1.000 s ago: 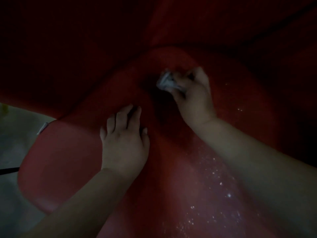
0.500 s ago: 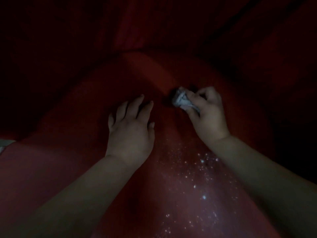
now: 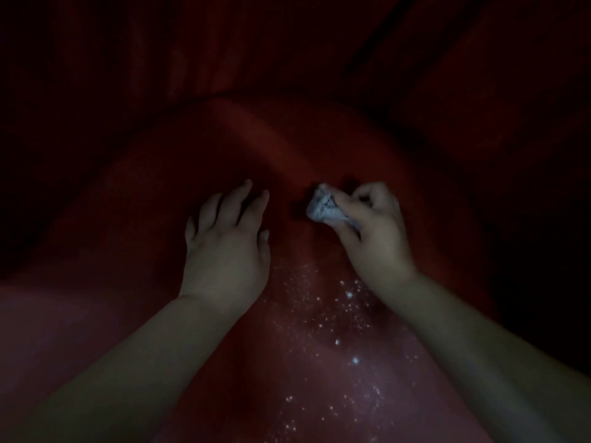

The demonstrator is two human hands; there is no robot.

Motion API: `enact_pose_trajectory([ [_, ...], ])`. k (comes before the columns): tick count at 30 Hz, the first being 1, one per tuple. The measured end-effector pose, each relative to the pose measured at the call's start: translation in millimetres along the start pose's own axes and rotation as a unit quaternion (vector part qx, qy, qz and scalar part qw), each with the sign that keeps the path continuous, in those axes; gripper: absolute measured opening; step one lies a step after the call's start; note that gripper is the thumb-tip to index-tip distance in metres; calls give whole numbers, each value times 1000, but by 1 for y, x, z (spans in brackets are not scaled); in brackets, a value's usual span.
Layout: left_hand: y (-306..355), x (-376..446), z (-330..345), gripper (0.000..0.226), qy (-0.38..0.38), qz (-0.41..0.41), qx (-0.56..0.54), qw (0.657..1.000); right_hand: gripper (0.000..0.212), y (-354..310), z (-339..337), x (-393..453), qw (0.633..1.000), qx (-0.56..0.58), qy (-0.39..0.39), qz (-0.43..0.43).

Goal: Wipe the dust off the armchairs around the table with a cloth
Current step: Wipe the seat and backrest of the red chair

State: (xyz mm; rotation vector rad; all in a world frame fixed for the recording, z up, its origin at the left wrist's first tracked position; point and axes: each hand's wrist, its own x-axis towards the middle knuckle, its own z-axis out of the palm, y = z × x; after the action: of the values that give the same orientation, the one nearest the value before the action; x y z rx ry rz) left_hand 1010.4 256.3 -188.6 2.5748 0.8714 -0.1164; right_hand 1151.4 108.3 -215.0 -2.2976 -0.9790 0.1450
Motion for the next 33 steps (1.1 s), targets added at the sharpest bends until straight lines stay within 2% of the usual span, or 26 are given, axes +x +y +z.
enact_pose_trajectory([
  [5, -5, 0, 1, 53, 7, 27, 11, 1000, 48, 16, -3, 47, 996, -42, 6, 81],
  [10, -11, -5, 0, 53, 7, 31, 9, 999, 57, -15, -4, -30, 999, -15, -29, 22],
  [13, -14, -13, -5, 53, 8, 32, 10, 999, 58, -26, -10, -61, 998, 2, -67, 22],
  [17, -24, -25, -7, 53, 14, 17, 8, 1000, 50, -23, -5, -19, 998, -17, -1, 65],
  [19, -28, -33, -5, 53, 22, 11, 6, 1000, 48, -26, 3, -3, 995, -37, 5, 92],
  [26, -34, -64, -1, 53, 21, 22, -4, 1000, 46, -62, 11, -90, 997, 4, -78, -1],
  [28, -37, -74, -1, 53, 23, 25, -5, 999, 47, -63, 9, -86, 998, 31, -62, 15],
  [31, -39, -84, 0, 52, 31, 36, -11, 999, 55, -58, 11, -47, 997, 37, 8, 65],
  [33, -39, -88, 3, 51, 36, 39, -15, 998, 61, -57, 16, -31, 995, 24, 7, 101],
])
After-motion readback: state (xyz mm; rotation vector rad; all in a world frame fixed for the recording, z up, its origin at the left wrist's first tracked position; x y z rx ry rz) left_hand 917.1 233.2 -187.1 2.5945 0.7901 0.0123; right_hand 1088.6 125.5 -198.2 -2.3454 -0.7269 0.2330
